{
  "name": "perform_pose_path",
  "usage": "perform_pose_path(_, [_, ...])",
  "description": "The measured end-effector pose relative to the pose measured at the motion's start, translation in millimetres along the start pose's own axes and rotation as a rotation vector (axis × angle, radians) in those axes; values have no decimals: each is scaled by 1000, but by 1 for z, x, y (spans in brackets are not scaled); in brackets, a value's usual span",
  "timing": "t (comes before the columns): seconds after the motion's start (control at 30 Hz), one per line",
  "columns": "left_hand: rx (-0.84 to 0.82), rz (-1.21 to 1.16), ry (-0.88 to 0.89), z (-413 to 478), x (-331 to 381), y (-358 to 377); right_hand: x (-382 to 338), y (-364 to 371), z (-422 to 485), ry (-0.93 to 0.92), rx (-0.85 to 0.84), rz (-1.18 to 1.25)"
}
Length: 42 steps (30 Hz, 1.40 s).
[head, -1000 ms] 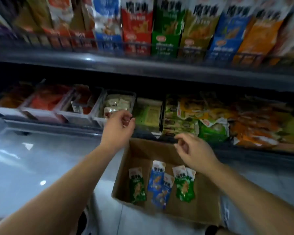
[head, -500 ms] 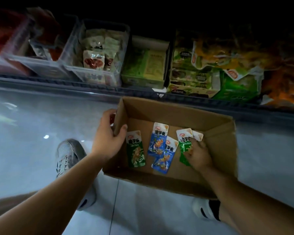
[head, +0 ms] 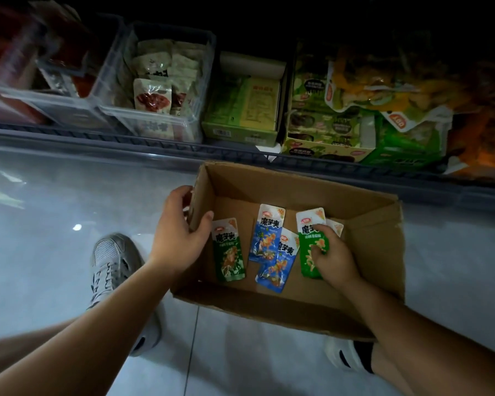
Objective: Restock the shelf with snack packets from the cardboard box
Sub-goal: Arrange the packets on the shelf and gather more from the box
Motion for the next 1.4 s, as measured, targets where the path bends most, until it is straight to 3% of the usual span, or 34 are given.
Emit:
perform_pose_path(0.1, [120, 112, 205, -12, 34, -13, -56, -9, -12, -117, -1, 144])
perform_pose_path(0.2, [15, 68, 250, -24, 63, -2, -119, -13, -22, -267, -22, 207])
perform_pose_path(0.27, [-183, -53, 75, -26, 60, 20, -155, -10, -30, -320, -52, 300])
perform_pose_path(0.33, [-410, -346, -176, -35, 50, 43, -184, -4, -40, -366, -103, 347])
perform_pose_path(0.43, [-507, -603, -312, -41, 47, 53, -203, 3, -49, -394, -165, 386])
perform_pose_path(0.5, [-438, -610, -331, -34, 39, 47, -193, -1, -43, -389, -123, 302])
perform_pose_path(0.6, [-330, -566, -335, -22, 23, 36, -143, -6, -18, -312, -92, -8])
perform_pose_path(0.73, [-282, -506, -312, -20, 15, 30, -19, -4, 8, 3, -161, -411])
perform_pose_path(0.87, [-273, -457, -284, -19, 13, 33, 52, 13, 13, 203, -236, -549])
perform_pose_path(1.0, [-249, -501, -300, -16, 13, 32, 54, 14, 19, 215, -78, -564])
perform_pose_path(1.17, [-243, -507, -311, -15, 10, 31, 57, 23, 24, 190, 8, -381])
perform_pose_path(1.4, [-234, -513, -290, -17, 12, 30, 48, 26, 16, 144, -26, -169])
Point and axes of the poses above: each hand's wrist, its own z-axis towards the middle knuckle, its own y-axis out of the palm, x = y × z, the point moved 10 cm from there along z, towards the middle knuckle, and after that the axes turned 8 degrees about -y, right-handed, at the moved point
